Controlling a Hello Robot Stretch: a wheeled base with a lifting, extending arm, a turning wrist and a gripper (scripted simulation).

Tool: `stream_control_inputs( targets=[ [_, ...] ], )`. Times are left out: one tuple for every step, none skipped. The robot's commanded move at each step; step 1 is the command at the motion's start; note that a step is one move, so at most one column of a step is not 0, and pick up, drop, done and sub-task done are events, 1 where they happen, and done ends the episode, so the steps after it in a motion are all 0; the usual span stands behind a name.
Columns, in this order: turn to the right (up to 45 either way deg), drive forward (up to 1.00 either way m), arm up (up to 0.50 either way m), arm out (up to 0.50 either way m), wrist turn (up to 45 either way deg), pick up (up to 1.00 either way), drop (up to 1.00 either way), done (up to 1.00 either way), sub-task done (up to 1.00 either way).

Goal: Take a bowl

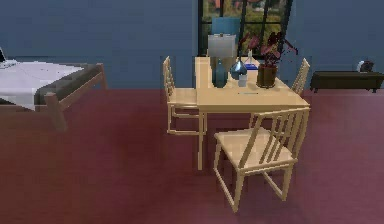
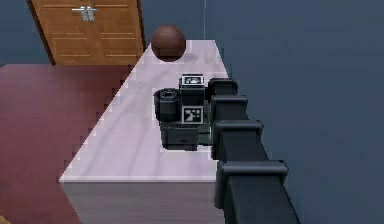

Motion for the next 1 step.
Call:
stream_control_inputs(
  targets=[
    [0.0,0.00,0.00,0.00,0.0,0.00,0.00,1.00,0.00]
  ],
)
